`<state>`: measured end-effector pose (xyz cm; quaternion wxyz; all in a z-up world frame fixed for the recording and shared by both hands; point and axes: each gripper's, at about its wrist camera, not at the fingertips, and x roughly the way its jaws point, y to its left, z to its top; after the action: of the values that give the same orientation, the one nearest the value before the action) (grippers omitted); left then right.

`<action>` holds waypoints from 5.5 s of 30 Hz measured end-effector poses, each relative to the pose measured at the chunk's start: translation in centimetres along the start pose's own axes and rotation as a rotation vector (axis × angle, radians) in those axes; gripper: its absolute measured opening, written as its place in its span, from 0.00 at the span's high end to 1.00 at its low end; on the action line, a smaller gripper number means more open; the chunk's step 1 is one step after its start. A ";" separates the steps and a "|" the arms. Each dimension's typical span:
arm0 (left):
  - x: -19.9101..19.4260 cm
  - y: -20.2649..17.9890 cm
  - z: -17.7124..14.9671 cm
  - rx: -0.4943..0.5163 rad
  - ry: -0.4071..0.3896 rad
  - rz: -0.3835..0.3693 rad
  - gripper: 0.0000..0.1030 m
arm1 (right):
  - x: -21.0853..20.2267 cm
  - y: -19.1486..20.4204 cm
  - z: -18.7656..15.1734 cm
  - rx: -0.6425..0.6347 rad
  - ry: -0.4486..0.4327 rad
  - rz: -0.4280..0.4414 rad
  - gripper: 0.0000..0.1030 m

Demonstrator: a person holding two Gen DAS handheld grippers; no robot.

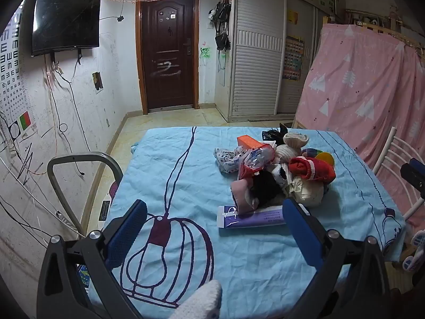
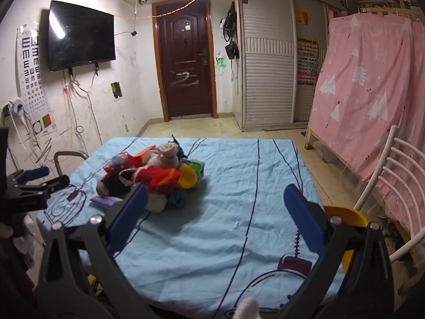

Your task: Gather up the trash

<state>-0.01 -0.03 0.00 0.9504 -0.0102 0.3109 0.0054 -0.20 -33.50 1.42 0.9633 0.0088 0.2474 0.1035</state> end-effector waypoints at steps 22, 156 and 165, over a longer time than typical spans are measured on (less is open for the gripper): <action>0.0 0.0 0.0 0.000 0.007 0.001 0.10 | 0.0 0.0 0.0 0.000 0.000 -0.001 0.04; 12.3 -44.1 6.6 0.447 0.231 -0.693 0.48 | 4.1 -30.5 -6.0 0.472 0.024 -0.200 0.51; 11.1 -42.9 7.1 0.406 0.227 -0.684 0.44 | 3.5 -28.8 -5.1 0.467 0.007 -0.168 0.47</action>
<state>13.83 -42.70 -0.15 0.8397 0.0740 0.3872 -0.3735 5.98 -61.11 -6.74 0.9396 0.2101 0.2678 -0.0366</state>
